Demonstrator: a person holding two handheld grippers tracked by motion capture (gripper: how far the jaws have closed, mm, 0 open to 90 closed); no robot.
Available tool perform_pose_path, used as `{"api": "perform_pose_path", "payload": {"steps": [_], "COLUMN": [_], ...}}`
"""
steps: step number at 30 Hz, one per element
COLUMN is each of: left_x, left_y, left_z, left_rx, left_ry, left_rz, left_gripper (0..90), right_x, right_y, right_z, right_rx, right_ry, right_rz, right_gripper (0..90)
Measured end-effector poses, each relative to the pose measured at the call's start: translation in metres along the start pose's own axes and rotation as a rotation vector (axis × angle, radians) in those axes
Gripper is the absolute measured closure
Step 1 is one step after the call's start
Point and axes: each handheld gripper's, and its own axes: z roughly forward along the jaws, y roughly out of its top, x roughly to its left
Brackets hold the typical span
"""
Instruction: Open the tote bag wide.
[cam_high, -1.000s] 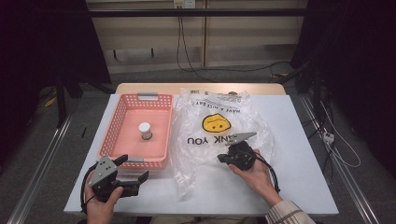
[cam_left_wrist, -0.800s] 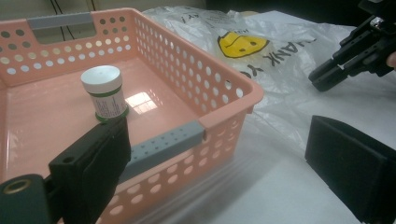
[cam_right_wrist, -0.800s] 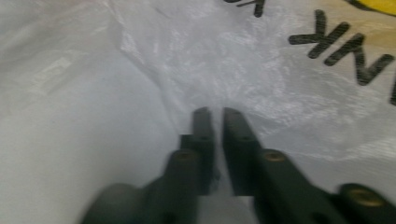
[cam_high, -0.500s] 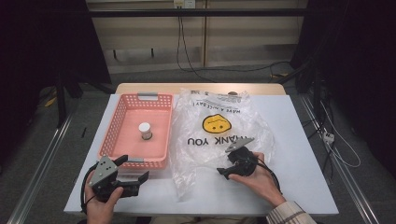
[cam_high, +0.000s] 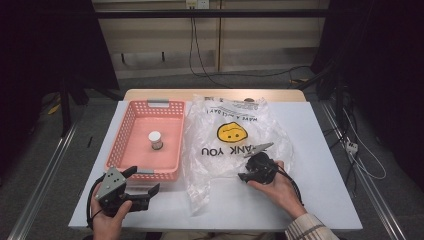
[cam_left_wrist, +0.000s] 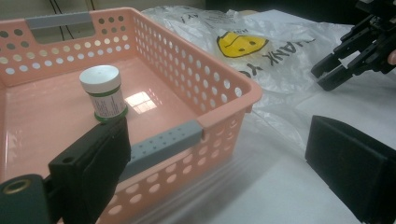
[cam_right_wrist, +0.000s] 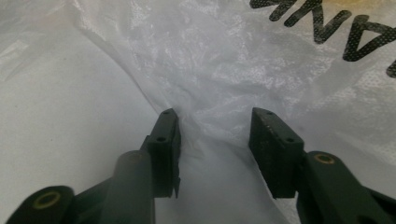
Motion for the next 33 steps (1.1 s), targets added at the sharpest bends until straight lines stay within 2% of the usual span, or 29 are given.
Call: {"api": "perform_pose_path", "payload": {"steps": [1, 2, 3, 4, 6, 8, 10, 13, 16, 18, 19, 28, 33], "left_x": [0.0, 0.0, 0.0, 0.0, 0.001, 0.002, 0.002, 0.002, 0.001, 0.001, 0.001, 0.001, 0.002], "left_y": [0.0, 0.0, 0.0, 0.0, 0.0, 0.0, 0.0, 0.0, 0.0, 0.0, 0.0, 0.0, 0.0], "left_z": [0.0, 0.0, 0.001, 0.001, 0.0, 0.0, 0.001, 0.0, 0.001, 0.001, 0.001, 0.001, 0.001], "left_rx": [0.001, 0.002, 0.003, 0.004, -0.001, -0.002, -0.002, -0.002, -0.002, -0.003, -0.001, -0.001, -0.005], "left_ry": [-0.001, 0.0, 0.0, 0.0, 0.003, 0.003, 0.0, 0.0, 0.001, 0.001, 0.003, 0.005, 0.004], "left_rz": [0.003, 0.004, 0.0, -0.004, 0.002, -0.003, -0.005, 0.005, -0.004, -0.005, 0.001, -0.004, -0.011], "left_gripper": [6.4, 6.3, 6.3, 6.3, 6.3, 6.3, 6.3, 6.3, 6.3, 6.3, 6.3, 6.3, 6.3], "right_x": [0.0, 0.0, -0.003, -0.004, -0.002, -0.001, -0.002, -0.005, -0.006, -0.005, -0.005, -0.015, -0.018], "right_y": [0.0, 0.0, 0.001, 0.001, 0.002, 0.003, 0.003, 0.004, 0.009, 0.01, 0.013, 0.024, 0.03], "right_z": [0.0, 0.0, 0.0, 0.001, 0.001, 0.001, 0.0, -0.008, -0.024, -0.028, -0.035, -0.054, -0.065], "right_rx": [0.0, -0.001, -0.013, -0.011, -0.004, 0.003, -0.005, -0.061, -0.145, -0.166, -0.203, -0.303, -0.345], "right_ry": [0.0, -0.003, -0.01, -0.003, -0.006, -0.008, -0.006, 0.031, 0.051, 0.058, 0.062, 0.095, 0.098], "right_rz": [0.0, -0.003, -0.015, -0.001, -0.008, -0.014, 0.002, 0.05, 0.07, 0.071, 0.067, 0.091, 0.093], "right_gripper": [60.0, 64.8, 86.6, 87.2, 90.0, 90.0, 90.0, 90.0, 90.0, 90.0, 90.0, 90.0, 90.0]}}
